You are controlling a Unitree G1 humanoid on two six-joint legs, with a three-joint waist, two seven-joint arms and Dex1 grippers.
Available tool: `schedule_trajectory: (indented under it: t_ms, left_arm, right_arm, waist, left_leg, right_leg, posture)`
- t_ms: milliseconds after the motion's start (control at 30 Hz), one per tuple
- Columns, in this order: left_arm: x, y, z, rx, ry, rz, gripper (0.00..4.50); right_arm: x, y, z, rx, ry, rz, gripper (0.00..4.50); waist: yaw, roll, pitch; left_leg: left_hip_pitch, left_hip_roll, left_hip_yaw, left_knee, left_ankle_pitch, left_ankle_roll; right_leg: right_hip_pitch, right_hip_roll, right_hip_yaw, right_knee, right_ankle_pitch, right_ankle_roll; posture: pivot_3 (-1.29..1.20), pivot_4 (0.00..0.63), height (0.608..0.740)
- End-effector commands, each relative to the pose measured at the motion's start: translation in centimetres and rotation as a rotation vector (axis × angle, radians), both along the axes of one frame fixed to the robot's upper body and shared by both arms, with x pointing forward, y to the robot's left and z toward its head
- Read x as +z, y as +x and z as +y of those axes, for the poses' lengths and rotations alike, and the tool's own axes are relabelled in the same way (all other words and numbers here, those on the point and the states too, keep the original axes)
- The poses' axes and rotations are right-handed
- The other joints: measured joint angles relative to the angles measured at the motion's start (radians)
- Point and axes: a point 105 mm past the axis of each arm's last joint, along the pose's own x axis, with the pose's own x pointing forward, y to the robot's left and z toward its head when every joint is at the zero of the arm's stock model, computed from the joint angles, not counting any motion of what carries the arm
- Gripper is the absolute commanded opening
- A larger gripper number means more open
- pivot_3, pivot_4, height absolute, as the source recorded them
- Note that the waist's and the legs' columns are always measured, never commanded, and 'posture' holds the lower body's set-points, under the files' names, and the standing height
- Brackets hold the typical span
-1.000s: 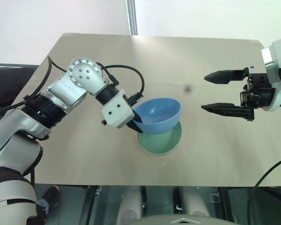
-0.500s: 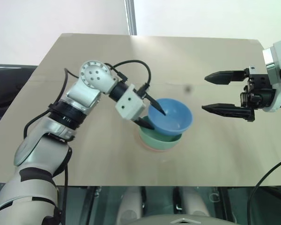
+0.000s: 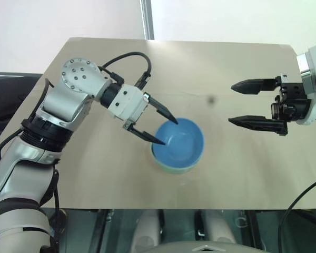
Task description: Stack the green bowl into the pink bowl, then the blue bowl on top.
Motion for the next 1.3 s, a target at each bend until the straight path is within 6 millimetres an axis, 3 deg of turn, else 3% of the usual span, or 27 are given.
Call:
schedule_trajectory:
  t_ms: [33, 167, 333, 433, 600, 800, 967, 1167, 1300]
  left_arm:
    - [2.1, -0.1, 0.7, 0.034, -0.039, -0.039, 2.92]
    - [3.1, 0.3, 2.5, 0.148, -0.077, 0.013, 2.92]
    - [3.4, 1.4, 6.6, 0.428, -0.181, 0.106, 2.92]
    - [2.8, 1.7, 10.2, 0.656, -0.254, 0.179, 2.92]
    - [1.5, 0.3, 15.2, 0.906, -0.322, 0.232, 2.92]
    - [0.6, -2.4, 19.1, 1.107, -0.390, 0.232, 2.92]
    - [-0.7, -4.9, 20.6, 1.181, -0.364, 0.256, 2.92]
    - [-1.5, -6.0, 21.4, 1.229, -0.364, 0.246, 2.92]
    - [-1.4, -6.2, 21.6, 1.246, -0.382, 0.238, 2.92]
  right_arm:
    - [0.9, -0.4, 0.1, 0.017, -0.002, -0.048, 4.50]
    - [0.5, -0.6, -0.4, 0.006, -0.018, -0.026, 4.50]
    - [-0.5, -1.0, -2.6, -0.066, -0.015, 0.032, 4.50]
    - [-1.2, -0.9, -5.6, -0.175, 0.001, 0.066, 4.50]
    - [-1.7, -1.3, -10.0, -0.303, 0.032, 0.060, 4.50]
    - [-2.1, -2.0, -14.7, -0.437, 0.050, 0.026, 4.50]
    - [-3.3, -2.8, -16.2, -0.454, 0.020, 0.040, 4.50]
    - [-4.1, -3.1, -16.2, -0.433, 0.012, 0.069, 4.50]
    - [-5.0, -4.4, -16.2, -0.382, -0.034, 0.121, 4.50]
  waist:
    - [0.001, 0.000, 0.000]
    - [0.000, 0.000, 0.000]
    - [-0.001, 0.000, 0.000]
    - [-0.001, 0.000, 0.000]
    - [-0.002, 0.000, 0.000]
    - [-0.001, 0.000, 0.000]
    - [-0.002, 0.000, 0.000]
    - [-0.002, 0.000, 0.000]
    - [0.000, 0.000, 0.000]
  left_leg:
    - [0.000, 0.000, 0.000, 0.000, 0.000, 0.000]
    - [0.000, 0.000, 0.000, 0.000, 0.000, 0.000]
    - [0.000, 0.000, 0.000, -0.001, 0.000, 0.000]
    - [0.000, 0.000, 0.000, -0.001, 0.000, 0.000]
    - [0.001, 0.000, 0.001, -0.001, 0.000, 0.000]
    - [0.002, 0.001, 0.001, -0.001, 0.000, 0.000]
    - [0.004, 0.001, 0.001, -0.002, 0.000, 0.000]
    - [0.010, 0.001, 0.001, -0.003, -0.001, 0.000]
    - [0.018, 0.000, 0.001, -0.008, -0.001, 0.000]
  right_leg:
    - [0.000, 0.000, 0.000, 0.000, 0.000, 0.000]
    - [0.000, 0.000, 0.000, 0.000, 0.000, 0.000]
    - [0.000, 0.000, 0.000, 0.000, 0.000, 0.000]
    - [0.000, 0.000, 0.000, 0.000, 0.000, 0.000]
    - [0.000, -0.001, 0.000, 0.000, 0.000, 0.000]
    - [0.001, -0.001, -0.001, -0.001, -0.001, 0.000]
    - [0.002, -0.002, -0.001, -0.001, -0.002, -0.003]
    - [0.007, -0.003, -0.001, -0.001, -0.003, -0.004]
    - [0.013, -0.004, -0.001, -0.006, -0.003, -0.004]
  posture:
    - [0.00, 0.150, 0.740]
    - [0.00, 0.150, 0.740]
    - [0.00, 0.150, 0.740]
    - [0.00, 0.150, 0.740]
    - [0.00, 0.150, 0.740]
    - [0.00, 0.150, 0.740]
    - [0.00, 0.150, 0.740]
    - [0.00, 0.150, 0.740]
    - [0.00, 0.150, 0.740]
